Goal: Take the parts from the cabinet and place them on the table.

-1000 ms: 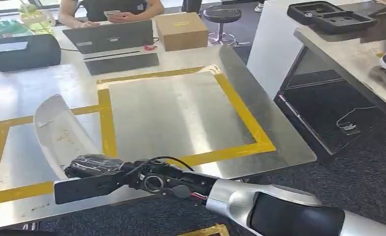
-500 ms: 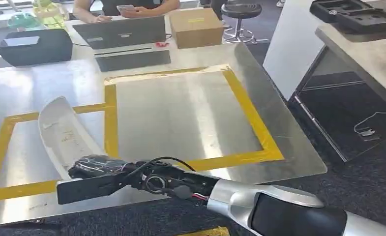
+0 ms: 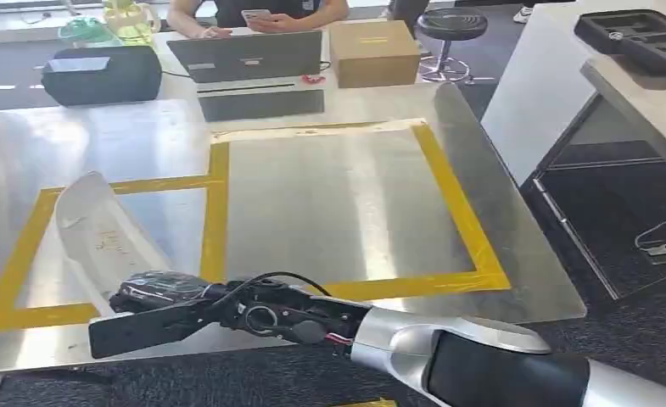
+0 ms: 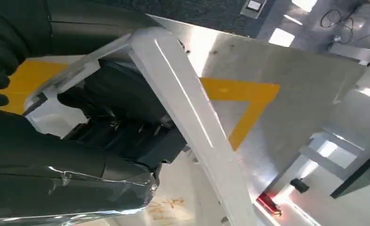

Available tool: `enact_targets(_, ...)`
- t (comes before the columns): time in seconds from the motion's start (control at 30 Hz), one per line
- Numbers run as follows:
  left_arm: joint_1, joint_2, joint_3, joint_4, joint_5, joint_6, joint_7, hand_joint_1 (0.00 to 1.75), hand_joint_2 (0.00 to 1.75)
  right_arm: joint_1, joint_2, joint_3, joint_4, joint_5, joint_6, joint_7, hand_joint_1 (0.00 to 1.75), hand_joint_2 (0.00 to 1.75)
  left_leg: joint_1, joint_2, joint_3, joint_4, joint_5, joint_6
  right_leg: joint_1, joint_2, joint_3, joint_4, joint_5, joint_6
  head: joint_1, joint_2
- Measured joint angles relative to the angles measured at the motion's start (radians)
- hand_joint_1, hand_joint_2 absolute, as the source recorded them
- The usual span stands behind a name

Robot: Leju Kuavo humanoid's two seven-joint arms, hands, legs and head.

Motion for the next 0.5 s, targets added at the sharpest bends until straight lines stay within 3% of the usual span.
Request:
enact_targets(0.03,0.003,-0.001,0.000,0.000,0.000,0.000,0.000,0.00,1.75,0.000,0.002,0.000,0.000,-0.001,0.000,0.000,1.71,1.75,0.012,-0.003,0.009,-0.009,0.004,0.004,-0.003,0.015,-0.010,0.009,-0.012,0.009,0.001,0.000)
enact_targets(0.07,0.004,0.000,0.000,0.000,0.000,0.000,0.000,0.00,1.75,0.000,0.002,0.000,0.000,-0.001,0.000,0.000,1.71,1.75,0.013,-0.009,0.012,-0.010,0.004,0.006,-0.004,0.042,-0.019,0.042,-0.035,0.015,0.004,0.000)
enact_targets(0.13,0.003,0.000,0.000,0.000,0.000,0.000,0.000,0.00,1.75,0.001,0.002,0.000,0.001,-0.001,-0.001,0.001,1.71,1.75,0.013,-0.024,0.012,-0.010,0.004,0.011,-0.007,0.058,-0.093,0.206,-0.112,0.019,0.010,0.000)
enact_targets(0.17,0.003,-0.001,0.000,0.000,0.000,0.000,0.000,0.00,1.75,0.003,0.001,0.000,0.002,-0.001,-0.001,0.001,1.71,1.75,0.013,-0.033,0.012,-0.010,0.004,0.011,-0.007,0.060,-0.128,0.280,-0.138,0.021,0.011,0.000)
enact_targets(0.2,0.003,-0.002,0.000,0.000,0.000,0.000,0.000,0.00,1.75,0.005,0.001,0.001,0.005,-0.001,-0.001,0.002,1.71,1.75,0.013,-0.042,0.013,-0.009,0.004,0.012,-0.007,0.061,-0.154,0.329,-0.145,0.021,0.012,0.000)
enact_targets(0.23,0.004,-0.002,0.000,0.000,0.000,0.000,0.000,0.00,1.75,0.006,0.001,0.001,0.006,-0.001,-0.001,0.002,1.71,1.75,0.013,-0.053,0.015,-0.009,0.003,0.011,-0.007,0.062,-0.154,0.319,-0.124,0.021,0.012,0.000)
enact_targets(0.27,0.004,-0.003,0.000,0.000,0.000,0.000,0.000,0.00,1.75,0.006,0.001,0.001,0.006,-0.001,-0.001,0.002,1.71,1.75,0.014,-0.062,0.018,-0.009,0.002,0.009,-0.008,0.063,-0.132,0.264,-0.083,0.019,0.013,0.000)
enact_targets(0.33,0.004,-0.005,0.000,0.000,0.000,0.000,0.000,0.00,1.75,0.005,0.001,0.001,0.006,-0.001,-0.001,0.001,1.71,1.75,0.015,-0.083,0.027,-0.009,-0.002,0.003,-0.010,0.080,-0.045,0.073,0.022,0.014,0.017,0.000)
enact_targets(0.37,0.004,-0.006,0.000,0.000,0.000,0.000,0.000,0.00,1.75,0.006,0.001,0.001,0.006,-0.001,-0.001,0.002,1.71,1.75,0.017,-0.089,0.028,-0.010,-0.004,0.000,-0.012,0.107,-0.019,0.025,0.017,0.011,0.014,0.000)
enact_targets(0.4,0.000,-0.005,0.000,0.000,0.000,0.000,0.000,0.00,1.75,0.004,0.001,0.001,0.006,-0.001,-0.001,0.001,1.71,1.75,0.013,-0.097,0.021,-0.005,-0.003,-0.004,-0.012,0.123,-0.013,0.006,0.017,0.014,0.012,0.000)
enact_targets(0.5,0.004,-0.002,0.000,0.000,0.000,0.000,0.000,0.00,1.75,0.004,0.001,0.001,0.006,-0.001,-0.001,0.002,1.71,1.75,0.019,-0.112,0.011,-0.012,0.006,-0.021,-0.007,0.110,-0.006,0.000,0.012,0.000,0.016,0.000)
